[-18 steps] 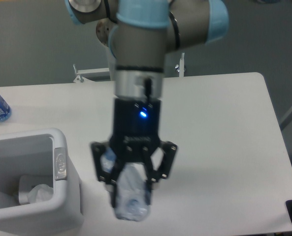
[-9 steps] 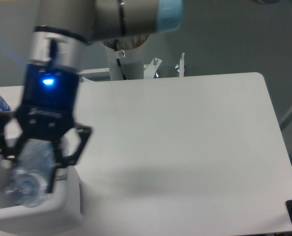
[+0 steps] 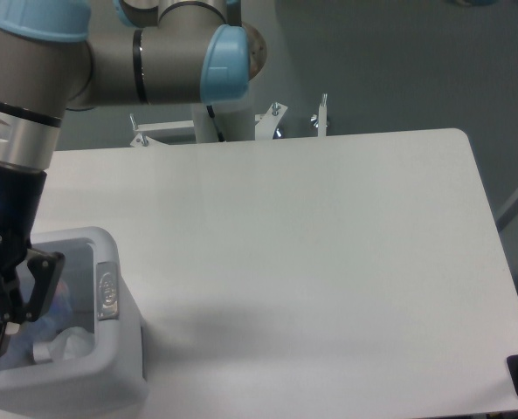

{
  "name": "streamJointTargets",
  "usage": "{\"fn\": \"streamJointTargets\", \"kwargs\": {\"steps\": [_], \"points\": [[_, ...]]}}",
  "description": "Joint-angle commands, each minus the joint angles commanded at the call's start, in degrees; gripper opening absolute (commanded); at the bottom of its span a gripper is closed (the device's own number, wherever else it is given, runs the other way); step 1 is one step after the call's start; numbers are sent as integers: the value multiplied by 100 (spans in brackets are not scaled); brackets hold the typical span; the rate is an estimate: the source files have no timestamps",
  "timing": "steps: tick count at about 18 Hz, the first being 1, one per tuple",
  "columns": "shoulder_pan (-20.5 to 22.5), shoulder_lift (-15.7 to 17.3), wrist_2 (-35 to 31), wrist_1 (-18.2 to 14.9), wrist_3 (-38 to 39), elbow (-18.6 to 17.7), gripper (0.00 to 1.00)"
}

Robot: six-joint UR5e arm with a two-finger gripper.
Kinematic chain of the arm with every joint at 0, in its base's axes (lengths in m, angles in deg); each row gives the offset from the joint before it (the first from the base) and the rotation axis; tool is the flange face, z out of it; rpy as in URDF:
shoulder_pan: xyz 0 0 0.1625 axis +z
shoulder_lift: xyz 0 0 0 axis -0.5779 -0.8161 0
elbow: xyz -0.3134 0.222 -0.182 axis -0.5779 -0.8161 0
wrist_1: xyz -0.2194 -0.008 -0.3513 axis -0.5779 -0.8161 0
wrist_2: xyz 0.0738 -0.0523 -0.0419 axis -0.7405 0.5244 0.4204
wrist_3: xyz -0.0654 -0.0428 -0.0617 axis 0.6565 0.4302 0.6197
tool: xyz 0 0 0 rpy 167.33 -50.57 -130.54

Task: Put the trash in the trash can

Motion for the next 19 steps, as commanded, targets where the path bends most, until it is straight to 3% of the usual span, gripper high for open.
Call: {"fn": "streamJointTargets", "kwargs": {"steps": [2, 9, 15, 19], "points": [[114, 9, -17, 0, -9, -27, 100], [1230, 149, -553, -219, -262, -132, 100], [1950, 729, -922, -1413, -2615, -738, 100], [2127, 897, -1634, -1871, -4103, -950, 100]]}}
